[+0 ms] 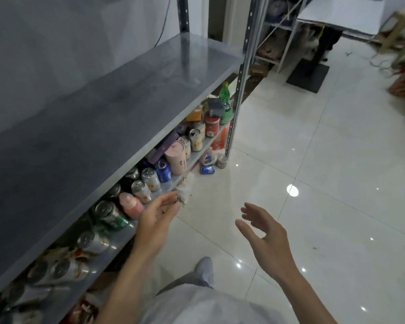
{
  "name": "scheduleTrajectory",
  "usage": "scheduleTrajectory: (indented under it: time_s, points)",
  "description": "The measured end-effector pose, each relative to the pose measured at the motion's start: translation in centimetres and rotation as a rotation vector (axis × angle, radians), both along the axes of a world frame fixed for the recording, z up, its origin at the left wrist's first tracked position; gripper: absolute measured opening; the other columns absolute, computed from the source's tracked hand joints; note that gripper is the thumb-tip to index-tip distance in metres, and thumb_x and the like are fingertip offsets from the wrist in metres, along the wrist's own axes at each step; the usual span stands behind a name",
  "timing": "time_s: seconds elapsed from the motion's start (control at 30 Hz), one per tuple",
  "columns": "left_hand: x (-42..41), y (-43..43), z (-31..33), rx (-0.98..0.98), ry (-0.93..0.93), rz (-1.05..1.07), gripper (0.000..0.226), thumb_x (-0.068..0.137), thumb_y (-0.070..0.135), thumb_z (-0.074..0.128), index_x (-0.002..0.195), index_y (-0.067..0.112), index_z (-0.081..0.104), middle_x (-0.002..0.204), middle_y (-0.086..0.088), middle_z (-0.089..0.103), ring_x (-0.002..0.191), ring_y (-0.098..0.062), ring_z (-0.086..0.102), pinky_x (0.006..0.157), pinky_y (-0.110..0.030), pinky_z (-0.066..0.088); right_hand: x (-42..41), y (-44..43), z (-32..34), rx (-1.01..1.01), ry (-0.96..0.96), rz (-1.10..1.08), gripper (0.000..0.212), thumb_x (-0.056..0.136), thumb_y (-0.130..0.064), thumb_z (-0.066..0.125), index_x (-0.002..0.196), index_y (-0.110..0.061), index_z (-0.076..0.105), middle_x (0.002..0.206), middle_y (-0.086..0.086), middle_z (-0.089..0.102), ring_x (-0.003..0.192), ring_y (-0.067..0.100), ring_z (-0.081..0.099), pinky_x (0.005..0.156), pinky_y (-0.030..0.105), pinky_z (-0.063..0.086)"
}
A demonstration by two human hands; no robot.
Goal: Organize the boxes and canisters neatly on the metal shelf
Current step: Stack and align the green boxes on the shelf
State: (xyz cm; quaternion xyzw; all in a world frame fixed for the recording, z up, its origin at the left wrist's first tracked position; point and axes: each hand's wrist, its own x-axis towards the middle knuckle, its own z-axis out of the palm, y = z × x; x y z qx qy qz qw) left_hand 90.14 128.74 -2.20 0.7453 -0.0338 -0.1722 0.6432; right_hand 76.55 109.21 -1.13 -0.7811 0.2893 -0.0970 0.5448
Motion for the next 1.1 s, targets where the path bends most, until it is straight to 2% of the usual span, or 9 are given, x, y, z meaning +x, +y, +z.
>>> scheduleTrajectory:
  time_s: [0.13, 0.3, 0.4, 0.47, 0.63, 0.83, 0.93, 1.03, 1.1]
  points:
    - [6.5, -6.1, 1.2, 0.014, -0.068, -0.053, 0.026, 0.092, 0.017, 0.065, 0.118, 0.02, 0.065, 0.112, 0.008, 0.069, 0.103, -0.002, 0.063, 0.091, -0.021, 0.05, 3.6, -5.3, 0.0, -0.004, -0.001, -0.06, 0.043, 0.084, -0.037, 0.073, 0.125, -0.028, 0.063, 0.116, -0.019, 0.069, 0.106, -0.001, 0.064, 0.097, 0.027, 0.051]
    - [12.4, -11.8, 3.7, -0.009, -0.115, 0.002, 0.025, 0.093, 0.015, 0.064, 0.117, 0.02, 0.066, 0.112, 0.007, 0.069, 0.104, -0.006, 0.064, 0.089, -0.027, 0.049, 10.9, -11.7, 1.8, -0.036, -0.059, 0.016, 0.042, 0.086, -0.034, 0.071, 0.126, -0.025, 0.063, 0.118, -0.017, 0.068, 0.107, 0.001, 0.064, 0.091, 0.017, 0.049]
    - [15.3, -14.5, 5.2, -0.009, -0.152, 0.108, 0.026, 0.092, 0.012, 0.064, 0.117, 0.021, 0.065, 0.114, 0.006, 0.068, 0.107, -0.007, 0.063, 0.094, -0.026, 0.048, 16.7, -15.7, 2.8, -0.059, -0.123, 0.122, 0.039, 0.086, -0.036, 0.071, 0.123, -0.029, 0.062, 0.113, -0.021, 0.067, 0.104, -0.002, 0.064, 0.091, 0.016, 0.05]
    - [16.7, -16.1, 6.6, -0.017, -0.166, 0.2, 0.025, 0.092, 0.011, 0.064, 0.114, 0.023, 0.066, 0.113, 0.006, 0.068, 0.106, -0.006, 0.063, 0.095, -0.025, 0.049, 20.5, -18.0, 3.8, -0.077, -0.147, 0.209, 0.039, 0.087, -0.037, 0.07, 0.124, -0.029, 0.062, 0.111, -0.022, 0.066, 0.104, -0.002, 0.063, 0.092, 0.019, 0.052]
    - [18.8, -19.2, 9.9, -0.014, -0.263, 0.383, 0.023, 0.091, 0.016, 0.066, 0.11, 0.028, 0.068, 0.111, 0.008, 0.07, 0.104, -0.002, 0.064, 0.094, -0.025, 0.049, 28.3, -22.0, 7.3, -0.108, -0.245, 0.387, 0.04, 0.088, -0.032, 0.072, 0.126, -0.023, 0.064, 0.115, -0.01, 0.07, 0.104, 0.004, 0.066, 0.094, 0.033, 0.055]
    - [20.4, -21.6, 15.5, -0.021, -0.409, 0.496, 0.024, 0.09, 0.012, 0.066, 0.11, 0.025, 0.068, 0.109, 0.005, 0.07, 0.101, -0.001, 0.065, 0.093, -0.023, 0.049, 34.3, -23.3, 12.6, -0.133, -0.379, 0.532, 0.043, 0.09, -0.033, 0.07, 0.13, -0.021, 0.062, 0.119, -0.01, 0.067, 0.107, 0.002, 0.063, 0.092, 0.021, 0.051]
    - [20.8, -21.6, 19.0, 0.005, -0.51, 0.533, 0.023, 0.09, 0.013, 0.066, 0.11, 0.026, 0.066, 0.108, 0.006, 0.07, 0.099, -0.001, 0.065, 0.09, -0.021, 0.049, 36.2, -22.6, 15.9, -0.144, -0.459, 0.603, 0.041, 0.091, -0.036, 0.069, 0.129, -0.024, 0.061, 0.12, -0.012, 0.066, 0.108, 0.003, 0.062, 0.095, 0.025, 0.05]
    - [21.1, -20.9, 22.6, 0.064, -0.625, 0.554, 0.023, 0.09, 0.015, 0.067, 0.105, 0.032, 0.064, 0.105, 0.013, 0.068, 0.095, 0.003, 0.064, 0.083, -0.012, 0.049, 37.7, -21.1, 19.3, -0.15, -0.544, 0.664, 0.042, 0.09, -0.037, 0.069, 0.129, -0.025, 0.059, 0.119, -0.014, 0.065, 0.107, -0.001, 0.061, 0.093, 0.02, 0.049]
    - [21.2, -19.9, 24.9, 0.121, -0.701, 0.562, 0.023, 0.089, 0.018, 0.068, 0.106, 0.033, 0.065, 0.104, 0.013, 0.068, 0.094, 0.002, 0.064, 0.085, -0.016, 0.049, 38.4, -19.8, 21.5, -0.145, -0.599, 0.692, 0.041, 0.089, -0.037, 0.07, 0.127, -0.026, 0.059, 0.117, -0.015, 0.065, 0.105, -0.003, 0.061, 0.091, 0.019, 0.05]
